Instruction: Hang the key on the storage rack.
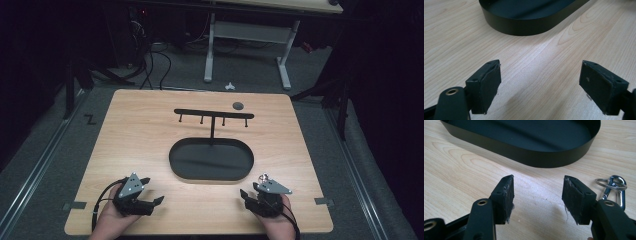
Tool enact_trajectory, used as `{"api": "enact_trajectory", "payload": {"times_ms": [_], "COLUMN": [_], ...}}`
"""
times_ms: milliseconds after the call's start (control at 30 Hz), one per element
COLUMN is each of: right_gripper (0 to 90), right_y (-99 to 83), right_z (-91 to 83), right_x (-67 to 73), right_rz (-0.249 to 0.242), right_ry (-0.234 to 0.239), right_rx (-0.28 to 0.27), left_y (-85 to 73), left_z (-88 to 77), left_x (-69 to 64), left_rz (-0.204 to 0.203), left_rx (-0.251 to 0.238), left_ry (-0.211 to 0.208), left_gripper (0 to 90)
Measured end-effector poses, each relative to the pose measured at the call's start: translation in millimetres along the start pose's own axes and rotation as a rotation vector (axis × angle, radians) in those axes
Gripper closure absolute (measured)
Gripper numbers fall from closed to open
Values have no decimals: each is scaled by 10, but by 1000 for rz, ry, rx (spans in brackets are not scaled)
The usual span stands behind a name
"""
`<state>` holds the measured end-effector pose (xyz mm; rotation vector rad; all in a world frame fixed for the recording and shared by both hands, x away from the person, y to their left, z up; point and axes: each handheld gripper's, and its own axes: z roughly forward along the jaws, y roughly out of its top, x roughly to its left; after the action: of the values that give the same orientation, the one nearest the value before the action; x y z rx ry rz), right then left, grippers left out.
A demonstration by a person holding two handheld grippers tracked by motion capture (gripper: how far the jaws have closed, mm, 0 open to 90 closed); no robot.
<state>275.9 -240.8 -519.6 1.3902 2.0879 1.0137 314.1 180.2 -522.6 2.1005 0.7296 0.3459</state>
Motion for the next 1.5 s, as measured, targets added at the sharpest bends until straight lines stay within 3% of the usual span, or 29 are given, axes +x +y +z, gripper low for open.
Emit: {"api": "enact_trajectory", "payload": {"times_ms": [733,1000,1233,1333,1500], "right_gripper": [412,425,416,380,344], "right_y": [-10,29,25,1,-19], "right_z": [-6,-102,-206,-214,-237], "right_x": [-47,-142,-278,-383,-471], "right_rz": [24,55,95,130,147], "right_ry": [-10,-63,-107,-136,-164], "right_rx": [14,6,52,100,134], "left_y": [2,-4,-4,-3,-3], "left_z": [9,9,8,-5,-14], "left_x": [-5,-16,-18,-13,-6], "left_rz": [5,7,7,5,4], "left_rx": [8,9,9,6,2], "left_ry": [-8,-8,-10,-11,-12], "left_gripper": [184,185,185,185,185]}}
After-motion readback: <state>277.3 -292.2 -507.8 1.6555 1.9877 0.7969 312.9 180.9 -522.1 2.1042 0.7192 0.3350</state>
